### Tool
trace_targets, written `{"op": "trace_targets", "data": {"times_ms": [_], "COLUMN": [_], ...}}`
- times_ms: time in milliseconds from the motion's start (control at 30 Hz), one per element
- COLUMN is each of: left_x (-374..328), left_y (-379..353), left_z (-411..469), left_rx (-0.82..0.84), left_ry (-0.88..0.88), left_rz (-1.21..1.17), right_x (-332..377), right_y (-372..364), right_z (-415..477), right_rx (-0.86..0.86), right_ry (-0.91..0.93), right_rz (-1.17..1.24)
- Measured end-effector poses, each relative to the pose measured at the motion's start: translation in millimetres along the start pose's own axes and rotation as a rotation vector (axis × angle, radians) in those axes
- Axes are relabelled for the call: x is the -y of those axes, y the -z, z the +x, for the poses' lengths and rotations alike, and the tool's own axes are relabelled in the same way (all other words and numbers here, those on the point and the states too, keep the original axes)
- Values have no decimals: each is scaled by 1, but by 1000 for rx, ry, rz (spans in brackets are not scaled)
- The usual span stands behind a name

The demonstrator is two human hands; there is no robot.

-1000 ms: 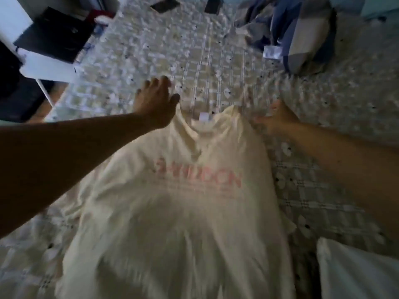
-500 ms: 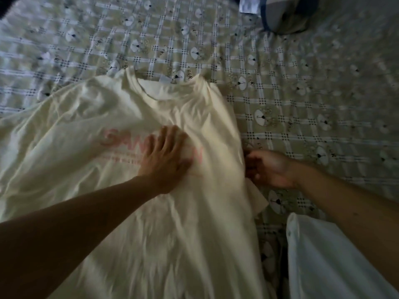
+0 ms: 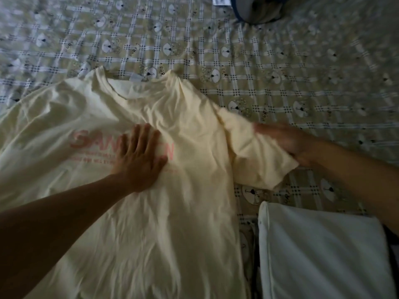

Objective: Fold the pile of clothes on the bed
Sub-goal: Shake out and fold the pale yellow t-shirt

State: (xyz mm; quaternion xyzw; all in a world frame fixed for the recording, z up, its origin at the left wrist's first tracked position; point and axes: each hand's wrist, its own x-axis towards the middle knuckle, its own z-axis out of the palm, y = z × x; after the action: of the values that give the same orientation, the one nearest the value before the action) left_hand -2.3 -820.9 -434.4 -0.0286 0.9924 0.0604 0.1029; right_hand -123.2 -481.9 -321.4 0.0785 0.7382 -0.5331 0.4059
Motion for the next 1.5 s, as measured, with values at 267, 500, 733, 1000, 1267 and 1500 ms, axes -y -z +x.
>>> {"op": "trace_targets", "data": {"times_ms": [267,500,733,1000,1267,1500], "left_x": [-10,-101,-167,-169,-148,-77], "left_y": [15,40,4,-10,1,-8], "left_z": [5,45,51,-5,-53,-108], "left_rx": [-2,-235,1,-23,101,111], "left_ry": [44,-257,-238,-270,-293,-377], "left_rz": [-55,-227,-108,-139,-209,-207], "right_x": [-28,-54,-71,-78,35,50], "right_y": [84,79,60,21,-46,-147], "right_z": [-11,1,-11,-34,-32,6], "right_rx": [-258,-275,-529,-511,-550,-245], "right_ry": [56,-88,163,353,436,576], "right_rz": [155,-3,484,-173,-489,-473]}}
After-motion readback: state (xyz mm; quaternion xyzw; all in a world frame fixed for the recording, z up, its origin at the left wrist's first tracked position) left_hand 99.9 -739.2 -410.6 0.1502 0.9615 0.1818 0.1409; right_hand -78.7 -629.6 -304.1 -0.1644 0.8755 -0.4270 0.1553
